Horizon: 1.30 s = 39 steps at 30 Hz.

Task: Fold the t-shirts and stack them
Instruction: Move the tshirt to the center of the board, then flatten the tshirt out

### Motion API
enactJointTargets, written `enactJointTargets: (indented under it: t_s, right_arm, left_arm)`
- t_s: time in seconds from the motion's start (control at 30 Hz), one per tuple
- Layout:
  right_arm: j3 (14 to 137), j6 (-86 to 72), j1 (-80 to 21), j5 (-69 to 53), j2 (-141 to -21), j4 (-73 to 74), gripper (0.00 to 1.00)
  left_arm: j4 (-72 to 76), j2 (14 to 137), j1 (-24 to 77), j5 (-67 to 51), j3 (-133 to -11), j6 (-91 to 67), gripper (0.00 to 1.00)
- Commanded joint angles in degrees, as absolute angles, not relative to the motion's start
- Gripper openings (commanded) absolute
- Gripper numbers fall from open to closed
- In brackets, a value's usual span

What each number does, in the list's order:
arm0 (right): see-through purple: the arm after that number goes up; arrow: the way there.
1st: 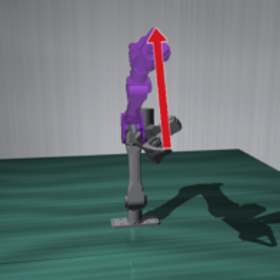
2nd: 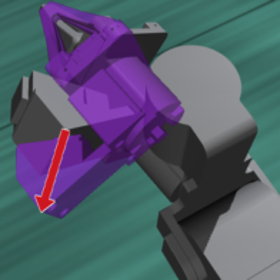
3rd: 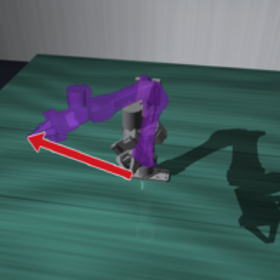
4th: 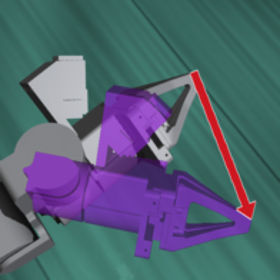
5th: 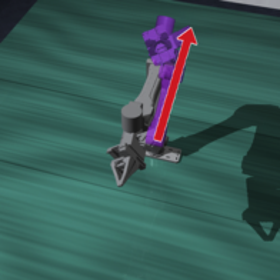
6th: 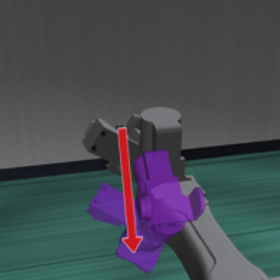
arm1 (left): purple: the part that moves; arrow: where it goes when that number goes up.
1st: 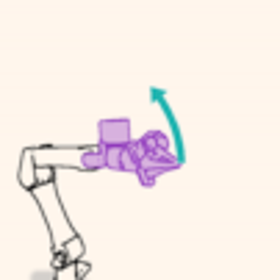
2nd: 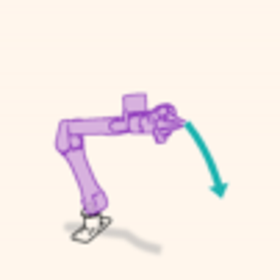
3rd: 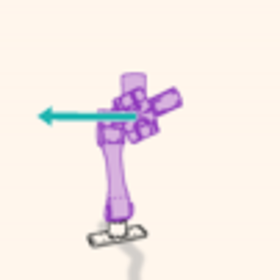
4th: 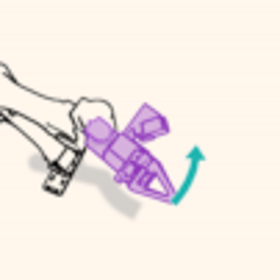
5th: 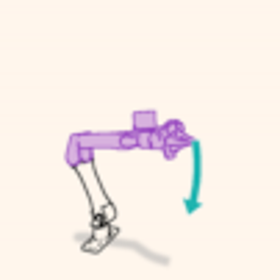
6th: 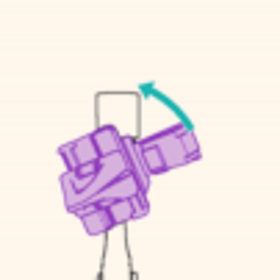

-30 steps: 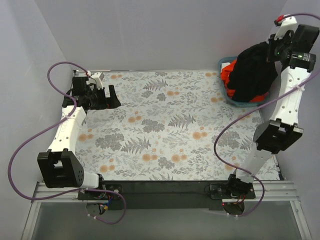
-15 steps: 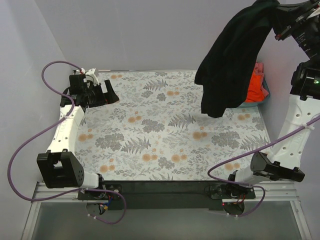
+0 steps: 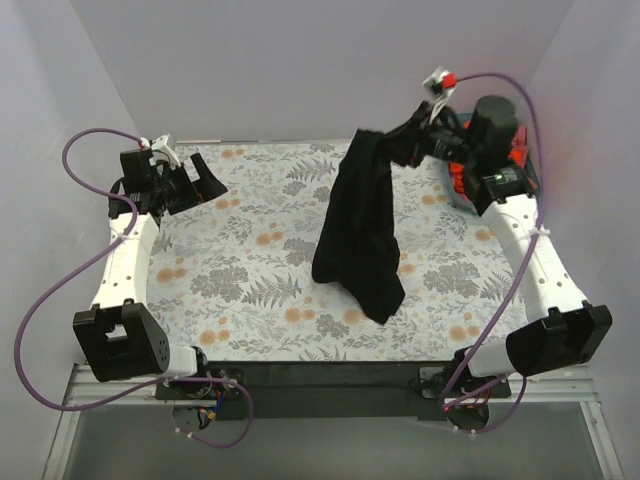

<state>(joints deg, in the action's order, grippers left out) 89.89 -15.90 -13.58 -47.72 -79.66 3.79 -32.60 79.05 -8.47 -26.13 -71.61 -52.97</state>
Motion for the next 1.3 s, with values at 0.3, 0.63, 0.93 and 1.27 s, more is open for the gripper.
enactJointTargets:
  t_s: [0.3, 0.63, 0.93, 1.27]
  right_arm:
    - [84.5, 11.9, -9.3, -29.3, -84.2, 31.5, 0.99]
    - [56.5, 35.1, -14.0, -17.2, -68.2, 49.3, 0.96]
    - [54.8, 28.7, -19.2, -9.8, -78.6, 49.0, 0.87]
    - [60.1, 20.7, -19.2, -18.5, -92.4, 49.2, 0.79]
  left_arm:
    - [-37.2, 75.2, -8.4, -42.1, -68.5, -35.2, 0.98]
    - [-36.4, 73.7, 19.7, -34.2, -58.5, -17.0, 0.93]
    - [-22.6, 93.5, 28.4, -17.3, -60.9, -21.0, 0.82]
    - [-22.2, 97.7, 26.5, -11.9, -62.3, -22.4, 0.00]
